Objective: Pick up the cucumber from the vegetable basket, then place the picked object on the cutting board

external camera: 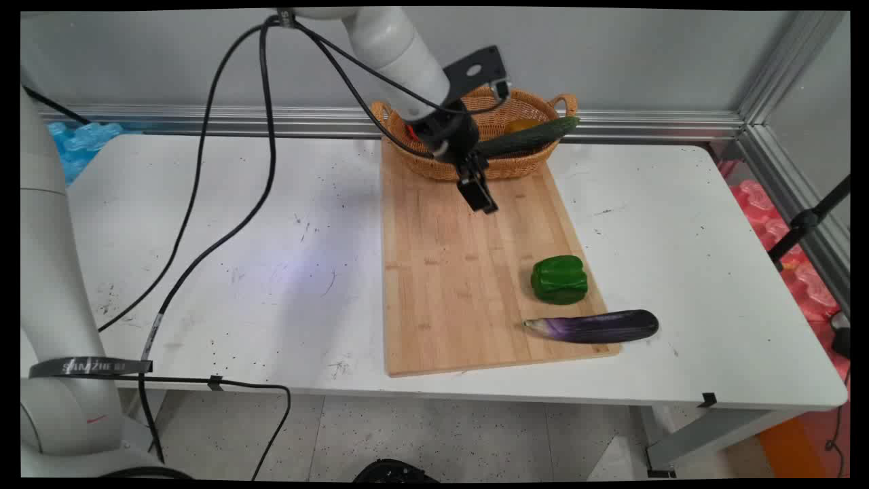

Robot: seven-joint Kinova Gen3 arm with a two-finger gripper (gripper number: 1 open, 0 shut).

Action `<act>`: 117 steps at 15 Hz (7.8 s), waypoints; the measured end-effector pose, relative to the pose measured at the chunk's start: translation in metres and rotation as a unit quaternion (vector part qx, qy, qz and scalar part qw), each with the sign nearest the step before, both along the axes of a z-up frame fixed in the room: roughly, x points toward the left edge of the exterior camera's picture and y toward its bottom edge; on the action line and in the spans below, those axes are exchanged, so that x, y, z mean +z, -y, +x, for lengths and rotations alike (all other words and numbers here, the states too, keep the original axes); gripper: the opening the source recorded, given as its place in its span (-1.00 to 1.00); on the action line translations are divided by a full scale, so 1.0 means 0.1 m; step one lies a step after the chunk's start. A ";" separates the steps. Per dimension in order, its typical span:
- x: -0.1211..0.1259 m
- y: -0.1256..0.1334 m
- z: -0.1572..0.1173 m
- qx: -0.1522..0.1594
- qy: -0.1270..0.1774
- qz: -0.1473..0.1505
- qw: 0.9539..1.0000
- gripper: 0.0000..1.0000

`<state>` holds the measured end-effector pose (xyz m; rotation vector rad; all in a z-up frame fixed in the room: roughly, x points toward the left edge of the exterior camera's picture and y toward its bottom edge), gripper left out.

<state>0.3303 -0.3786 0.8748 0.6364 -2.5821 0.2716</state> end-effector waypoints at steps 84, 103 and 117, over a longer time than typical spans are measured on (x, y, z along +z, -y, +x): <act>0.05 0.45 -0.79 0.011 -0.005 0.013 1.000 -1.00; -0.67 0.22 -0.62 0.038 0.012 0.031 0.999 -1.00; -0.87 0.15 -0.62 0.041 -0.010 0.046 0.998 -1.00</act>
